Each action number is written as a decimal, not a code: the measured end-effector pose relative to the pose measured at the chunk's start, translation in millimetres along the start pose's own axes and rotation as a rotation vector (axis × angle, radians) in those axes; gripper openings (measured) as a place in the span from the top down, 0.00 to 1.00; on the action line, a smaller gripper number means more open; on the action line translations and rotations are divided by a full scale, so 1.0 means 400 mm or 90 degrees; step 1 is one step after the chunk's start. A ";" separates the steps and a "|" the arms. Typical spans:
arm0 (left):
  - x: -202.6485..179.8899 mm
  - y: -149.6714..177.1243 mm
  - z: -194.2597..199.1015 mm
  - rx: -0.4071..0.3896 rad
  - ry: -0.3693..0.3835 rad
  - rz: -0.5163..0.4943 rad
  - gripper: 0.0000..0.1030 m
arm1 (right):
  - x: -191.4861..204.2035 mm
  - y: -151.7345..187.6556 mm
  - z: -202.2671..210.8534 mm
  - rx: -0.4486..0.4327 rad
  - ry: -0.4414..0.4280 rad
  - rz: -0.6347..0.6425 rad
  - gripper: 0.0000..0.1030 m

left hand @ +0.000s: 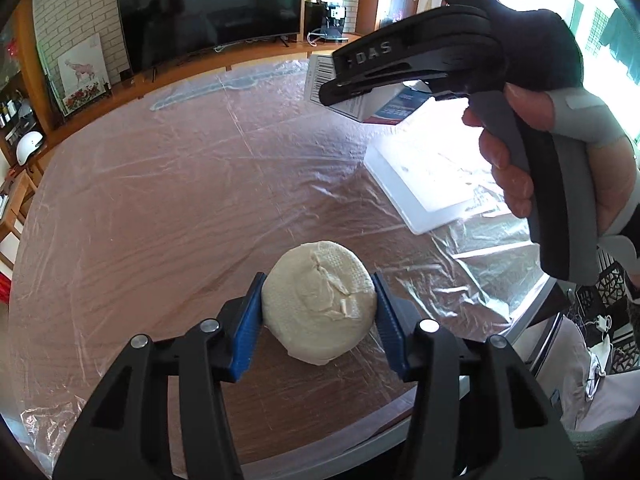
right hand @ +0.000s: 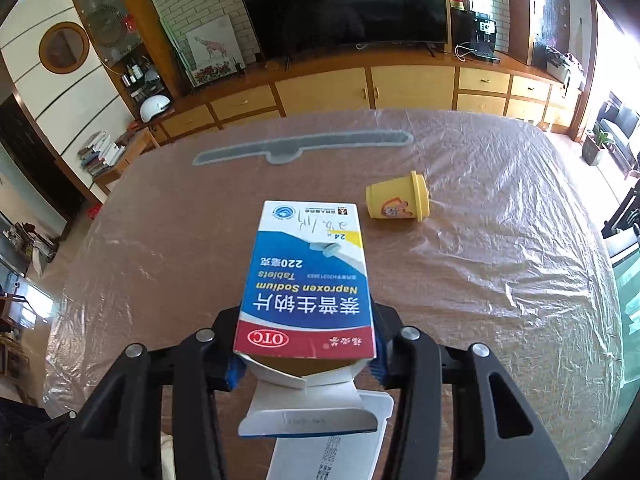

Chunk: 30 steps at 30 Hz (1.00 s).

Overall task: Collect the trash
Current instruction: 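Grasp the beige paper ball with the left tool while the right tool grasps the medicine box, then carry the paper ball and medicine box over the trash bin with both tools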

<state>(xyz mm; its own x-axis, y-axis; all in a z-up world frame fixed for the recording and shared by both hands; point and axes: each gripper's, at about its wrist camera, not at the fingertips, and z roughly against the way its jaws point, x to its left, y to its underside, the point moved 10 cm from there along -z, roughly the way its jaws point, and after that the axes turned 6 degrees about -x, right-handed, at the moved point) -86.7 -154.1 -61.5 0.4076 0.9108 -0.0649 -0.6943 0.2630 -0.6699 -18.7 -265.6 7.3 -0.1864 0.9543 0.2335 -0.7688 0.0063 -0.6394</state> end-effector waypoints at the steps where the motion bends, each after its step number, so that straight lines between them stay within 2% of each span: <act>1: 0.002 -0.002 0.002 -0.002 0.000 0.003 0.49 | 0.001 -0.004 0.009 -0.004 -0.004 -0.001 0.56; 7: 0.023 -0.015 0.008 -0.007 0.003 0.035 0.49 | 0.012 -0.003 0.073 -0.020 -0.023 0.003 0.56; 13: 0.046 -0.018 0.007 -0.005 -0.005 0.054 0.49 | 0.009 0.043 0.139 -0.019 -0.040 0.008 0.56; 30: 0.071 0.006 0.041 -0.014 -0.012 0.095 0.49 | 0.027 0.250 0.253 0.006 -0.057 0.007 0.56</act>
<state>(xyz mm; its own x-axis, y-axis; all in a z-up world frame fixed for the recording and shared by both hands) -86.6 -122.3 -53.0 0.2895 0.9453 -0.1502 -0.7324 0.1177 -0.6706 -159.7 -284.7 20.0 -0.2481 0.9237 0.2919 -0.7719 -0.0064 -0.6357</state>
